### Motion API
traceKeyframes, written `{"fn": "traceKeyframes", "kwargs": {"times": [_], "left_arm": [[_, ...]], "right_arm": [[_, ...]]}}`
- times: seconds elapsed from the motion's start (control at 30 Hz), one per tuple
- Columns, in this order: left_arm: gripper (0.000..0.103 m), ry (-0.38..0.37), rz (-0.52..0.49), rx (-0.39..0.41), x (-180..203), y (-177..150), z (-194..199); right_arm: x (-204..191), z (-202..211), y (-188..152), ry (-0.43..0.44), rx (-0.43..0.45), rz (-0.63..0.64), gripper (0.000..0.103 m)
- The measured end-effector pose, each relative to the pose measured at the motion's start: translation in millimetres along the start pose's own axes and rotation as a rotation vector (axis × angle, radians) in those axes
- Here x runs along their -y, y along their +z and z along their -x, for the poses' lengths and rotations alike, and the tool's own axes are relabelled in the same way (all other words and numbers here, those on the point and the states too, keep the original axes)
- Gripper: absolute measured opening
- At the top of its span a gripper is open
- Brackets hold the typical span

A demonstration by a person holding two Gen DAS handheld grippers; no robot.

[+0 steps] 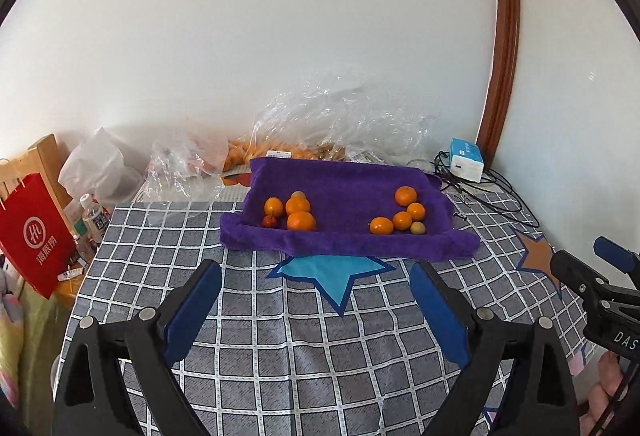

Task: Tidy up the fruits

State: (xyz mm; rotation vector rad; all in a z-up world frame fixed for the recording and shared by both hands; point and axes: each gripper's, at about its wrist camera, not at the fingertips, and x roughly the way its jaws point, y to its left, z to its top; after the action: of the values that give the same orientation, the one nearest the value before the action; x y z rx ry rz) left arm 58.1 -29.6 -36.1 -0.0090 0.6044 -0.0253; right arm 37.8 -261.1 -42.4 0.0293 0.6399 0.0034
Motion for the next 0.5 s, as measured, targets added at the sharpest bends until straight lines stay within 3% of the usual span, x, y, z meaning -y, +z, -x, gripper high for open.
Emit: {"fn": "traceKeyframes", "kwargs": {"times": [0.5], "left_arm": [[0.098, 0.02, 0.003, -0.012, 2, -1, 10]], "right_arm": [[6, 16, -7, 0.028, 0.014, -0.022, 0.098]]}}
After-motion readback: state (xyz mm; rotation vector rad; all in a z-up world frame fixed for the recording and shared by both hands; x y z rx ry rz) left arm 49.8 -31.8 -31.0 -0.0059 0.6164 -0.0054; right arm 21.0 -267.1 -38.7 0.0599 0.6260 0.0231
